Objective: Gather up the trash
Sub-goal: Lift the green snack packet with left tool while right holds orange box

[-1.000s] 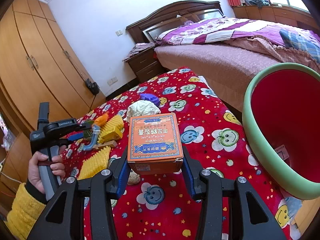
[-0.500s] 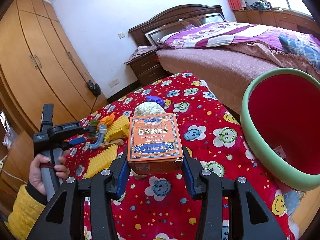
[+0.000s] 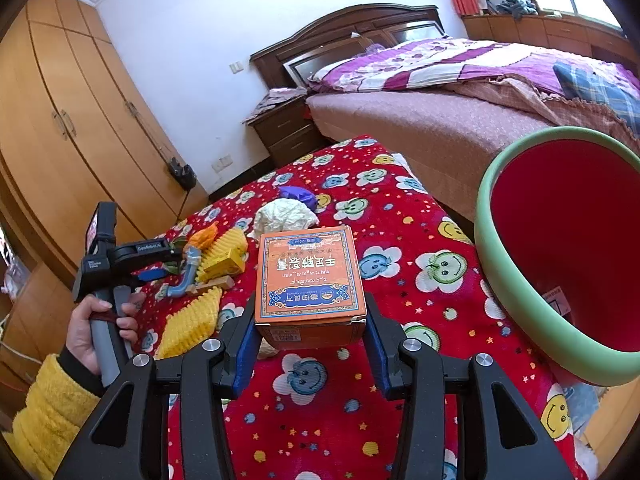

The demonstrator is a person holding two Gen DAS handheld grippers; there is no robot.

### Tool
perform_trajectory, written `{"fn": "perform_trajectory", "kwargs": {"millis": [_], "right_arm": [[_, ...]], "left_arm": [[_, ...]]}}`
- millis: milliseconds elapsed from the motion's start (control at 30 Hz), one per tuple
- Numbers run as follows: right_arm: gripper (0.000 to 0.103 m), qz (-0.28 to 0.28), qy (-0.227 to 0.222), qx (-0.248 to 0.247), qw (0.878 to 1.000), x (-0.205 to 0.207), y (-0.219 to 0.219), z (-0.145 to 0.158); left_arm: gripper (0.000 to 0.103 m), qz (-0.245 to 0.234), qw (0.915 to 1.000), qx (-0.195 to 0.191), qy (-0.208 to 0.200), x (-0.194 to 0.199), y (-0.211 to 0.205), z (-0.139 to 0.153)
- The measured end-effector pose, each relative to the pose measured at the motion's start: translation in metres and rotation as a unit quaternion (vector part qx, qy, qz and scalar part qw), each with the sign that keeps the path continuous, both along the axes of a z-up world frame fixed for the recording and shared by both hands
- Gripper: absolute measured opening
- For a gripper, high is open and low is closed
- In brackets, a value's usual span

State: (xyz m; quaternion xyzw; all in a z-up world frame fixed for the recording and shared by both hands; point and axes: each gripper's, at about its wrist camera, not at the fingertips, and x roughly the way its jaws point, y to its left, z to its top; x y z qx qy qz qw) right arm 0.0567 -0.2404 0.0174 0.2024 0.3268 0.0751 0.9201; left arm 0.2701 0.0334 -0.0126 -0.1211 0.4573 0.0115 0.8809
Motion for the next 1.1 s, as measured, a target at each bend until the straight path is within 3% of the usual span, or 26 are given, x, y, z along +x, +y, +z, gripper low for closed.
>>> {"fn": "perform_trajectory", "kwargs": {"millis": [267,300,500,1100], "right_arm": [[0.048,-0.005,-0.002,0.002,1.000,-0.002,-0.005,0.000],[0.048,-0.005,-0.003,0.002,1.000,-0.002,-0.006,0.000],[0.048,-0.003,-0.009,0.002,1.000,-0.007,-0.003,0.004],[0.048,-0.020,-0.035,0.004,0.999,-0.041,-0.017,0.021]], "left_arm": [[0.052,-0.004,0.9996,0.006,-0.027,-0.020,0.001,0.007],[0.043,-0.008,0.9994,0.010,-0.032,-0.024,0.001,0.010],[0.043,-0.032,0.9969,0.029,-0.066,-0.057,-0.012,0.026],[0.043,-0.116,0.9822,-0.022,-0.146,-0.160,-0.073,0.075]]}}
